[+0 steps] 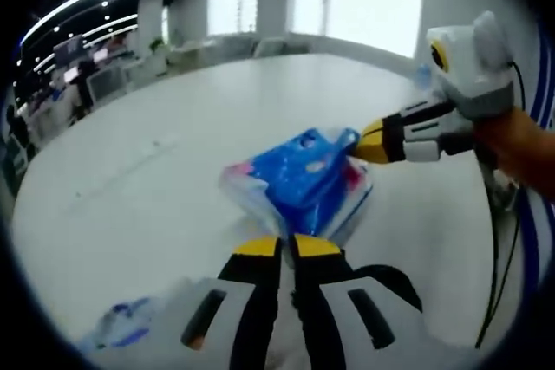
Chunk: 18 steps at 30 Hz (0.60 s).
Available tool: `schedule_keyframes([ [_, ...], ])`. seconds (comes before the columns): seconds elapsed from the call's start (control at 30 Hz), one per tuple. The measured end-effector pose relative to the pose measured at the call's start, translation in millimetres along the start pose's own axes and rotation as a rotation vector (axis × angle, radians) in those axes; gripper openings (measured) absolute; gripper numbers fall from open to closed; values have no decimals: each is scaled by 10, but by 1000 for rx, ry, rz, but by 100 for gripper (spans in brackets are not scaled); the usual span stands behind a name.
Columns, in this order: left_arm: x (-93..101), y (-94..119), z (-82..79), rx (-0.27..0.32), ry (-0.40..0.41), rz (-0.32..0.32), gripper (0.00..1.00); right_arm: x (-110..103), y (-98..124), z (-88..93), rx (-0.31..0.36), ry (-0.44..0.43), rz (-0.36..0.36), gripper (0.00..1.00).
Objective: Arrange the tabletop items into an orderly group along one side of the table until the central work area is clear of visible clutter.
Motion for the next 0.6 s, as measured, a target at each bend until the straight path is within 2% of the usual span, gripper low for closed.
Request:
schedule_keyframes([
  [0.27,30,-9,125,-54,-13,7,4,-51,1,165,-32,11,-22,1],
  [0.6,54,32,202,-93,-30,4,9,-83,8,223,-45,17,-28,1],
])
Point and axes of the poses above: the point that each gripper's makers call its tool centre point, and the gripper's own axes: y roughly backward along the fingers, x roughly to its right, z roughly out of its underside, the point moved 3 cm from there along y, roughly backward along the fingers, and after that the axes turned 8 degrees about x, right-handed, at the moved point
